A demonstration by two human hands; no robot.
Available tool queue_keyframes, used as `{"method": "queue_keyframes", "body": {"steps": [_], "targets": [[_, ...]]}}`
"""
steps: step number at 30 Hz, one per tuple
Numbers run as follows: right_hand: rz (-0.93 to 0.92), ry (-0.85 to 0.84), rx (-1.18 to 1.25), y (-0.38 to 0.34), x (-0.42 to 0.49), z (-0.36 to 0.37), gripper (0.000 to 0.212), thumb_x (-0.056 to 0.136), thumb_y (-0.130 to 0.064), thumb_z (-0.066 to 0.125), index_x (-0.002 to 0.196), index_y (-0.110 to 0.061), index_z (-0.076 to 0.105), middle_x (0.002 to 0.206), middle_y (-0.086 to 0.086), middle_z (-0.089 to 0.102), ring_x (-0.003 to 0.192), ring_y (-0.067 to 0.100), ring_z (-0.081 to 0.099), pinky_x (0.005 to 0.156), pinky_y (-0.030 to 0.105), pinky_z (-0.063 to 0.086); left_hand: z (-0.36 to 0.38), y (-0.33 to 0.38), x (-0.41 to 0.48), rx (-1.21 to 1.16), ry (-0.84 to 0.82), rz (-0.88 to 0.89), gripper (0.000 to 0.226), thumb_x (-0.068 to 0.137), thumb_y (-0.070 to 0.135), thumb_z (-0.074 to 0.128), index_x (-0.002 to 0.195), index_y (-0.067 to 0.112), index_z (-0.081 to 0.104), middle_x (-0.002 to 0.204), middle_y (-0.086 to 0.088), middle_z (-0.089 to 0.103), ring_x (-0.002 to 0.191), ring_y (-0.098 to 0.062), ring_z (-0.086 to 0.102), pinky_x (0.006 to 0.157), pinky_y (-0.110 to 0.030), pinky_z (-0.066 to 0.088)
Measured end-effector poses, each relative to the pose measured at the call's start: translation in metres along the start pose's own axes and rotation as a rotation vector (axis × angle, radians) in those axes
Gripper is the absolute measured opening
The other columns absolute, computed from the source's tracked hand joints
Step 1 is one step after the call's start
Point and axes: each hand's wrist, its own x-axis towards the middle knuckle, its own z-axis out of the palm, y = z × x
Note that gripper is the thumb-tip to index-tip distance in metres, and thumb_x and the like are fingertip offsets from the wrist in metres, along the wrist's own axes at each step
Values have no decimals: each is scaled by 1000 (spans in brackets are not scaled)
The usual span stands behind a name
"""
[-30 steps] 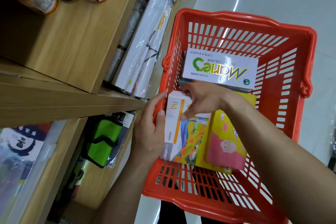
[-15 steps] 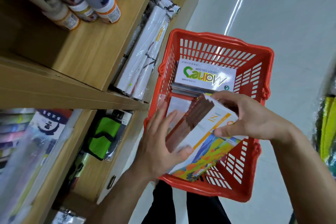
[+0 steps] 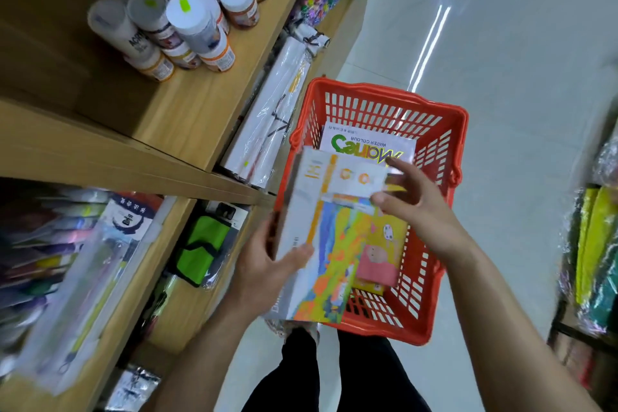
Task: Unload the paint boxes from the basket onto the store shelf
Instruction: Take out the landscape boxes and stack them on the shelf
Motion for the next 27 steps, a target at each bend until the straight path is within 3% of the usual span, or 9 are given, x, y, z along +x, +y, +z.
{"method": "queue_keyframes", "body": {"steps": [4,7,9,12,15,18,21,25,27], "targets": [[54,-183,82,-4,-27,62,84,71,-56,71,147,-29,48,126,-5,70,115,18,69,92,37,55,-35,21,-21,-149,154,-76,38,63,54,79,101,51,75,99,10,80,90,-13,77,66,-22,58],[42,-291,118,-18,-53,113,70,79,-52,73,143,-50,45,119,-22,73,107,5,72,88,26,57,-49,36,-44,-241,279,-143,34,63,55,79,96,44,79,98,4,81,94,-24,76,76,-40,59],[13,-332,147,-30,-68,136,65,85,-41,76,138,-61,44,122,-23,72,108,5,72,87,24,57,-52,43,-62,-265,364,-158,23,66,52,80,89,47,79,87,11,80,84,-14,77,69,-33,59],[-31,-378,193,-48,-85,150,63,90,-23,76,143,-44,48,131,-3,72,116,19,71,91,33,58,-55,51,-91,-324,445,-183,13,70,54,76,83,56,77,86,17,81,76,-7,78,65,-31,59],[-56,-430,222,-66,-103,152,62,93,-11,74,147,-29,48,135,7,70,120,29,69,94,41,58,-60,65,-123,-345,442,-146,34,66,61,75,96,47,79,102,5,82,90,-19,79,80,-43,59],[-72,-512,175,-92,-127,155,57,95,-15,73,145,-31,51,131,6,72,114,28,72,88,38,59,-70,82,-162,-306,431,-59,50,74,58,70,117,33,74,118,3,78,107,-22,75,97,-49,54],[-110,-599,118,-123,-154,163,57,92,-21,76,143,-34,54,121,2,76,86,10,77,72,27,59,-84,97,-207,-257,511,54,60,75,56,70,131,35,63,129,10,72,111,-14,72,92,-40,56],[-155,-746,26,-151,-198,183,76,88,-29,80,152,-41,42,136,-2,70,118,24,71,94,44,58,-107,103,-279,-151,664,197,65,71,59,73,132,41,58,122,19,72,103,-6,71,82,-30,58],[-176,-796,-22,-162,-223,200,81,84,-35,83,153,-41,40,136,-4,70,119,25,71,93,45,59,-120,95,-314,-145,719,237,67,69,60,74,132,41,58,120,19,72,105,-10,71,84,-31,58]]}}
